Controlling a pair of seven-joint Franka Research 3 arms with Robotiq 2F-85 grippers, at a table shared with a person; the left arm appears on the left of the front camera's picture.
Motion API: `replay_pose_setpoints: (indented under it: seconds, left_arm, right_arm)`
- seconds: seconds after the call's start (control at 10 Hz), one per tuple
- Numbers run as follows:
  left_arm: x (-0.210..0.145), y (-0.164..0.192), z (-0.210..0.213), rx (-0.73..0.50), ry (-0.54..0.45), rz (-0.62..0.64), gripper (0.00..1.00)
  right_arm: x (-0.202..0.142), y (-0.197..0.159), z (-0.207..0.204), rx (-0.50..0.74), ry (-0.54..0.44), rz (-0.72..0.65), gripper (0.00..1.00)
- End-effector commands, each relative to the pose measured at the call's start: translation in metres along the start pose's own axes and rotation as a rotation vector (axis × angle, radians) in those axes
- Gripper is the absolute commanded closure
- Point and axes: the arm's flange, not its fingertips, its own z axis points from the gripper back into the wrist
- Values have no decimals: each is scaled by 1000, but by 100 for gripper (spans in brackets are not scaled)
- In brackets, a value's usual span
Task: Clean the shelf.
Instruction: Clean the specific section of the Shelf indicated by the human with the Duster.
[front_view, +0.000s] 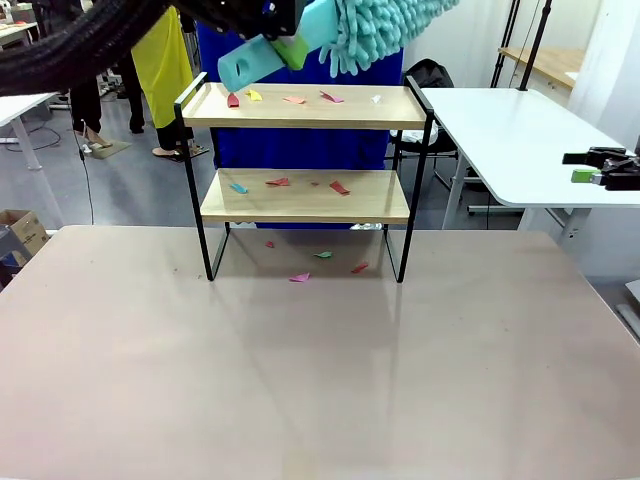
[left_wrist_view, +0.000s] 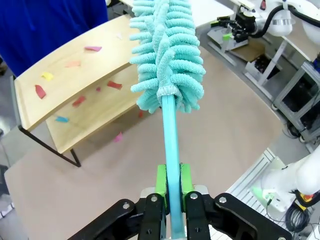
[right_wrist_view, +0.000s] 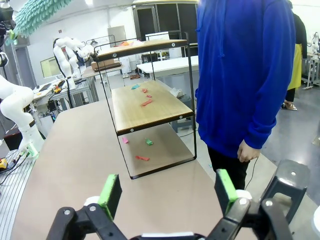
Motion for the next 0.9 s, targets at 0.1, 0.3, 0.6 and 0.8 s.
replay_pose_setpoints:
  seconds: [0.1,0.3,0.6,0.8]
  left_arm:
    - [33,-42,-23,98,-35,84,87]
    - [60,-68,-63,204,-32,181,87]
    - [83,-84,-125,268,37,344,87]
    - [94,-77,-150,270,30,422,87]
  right_arm:
    - [2,1,-1,-1,-2,4,0]
    - [2,1,-1,-1,-2,4,0]
    - [2,1,-1,-1,-2,4,0]
    - [2,1,-1,-1,-2,4,0]
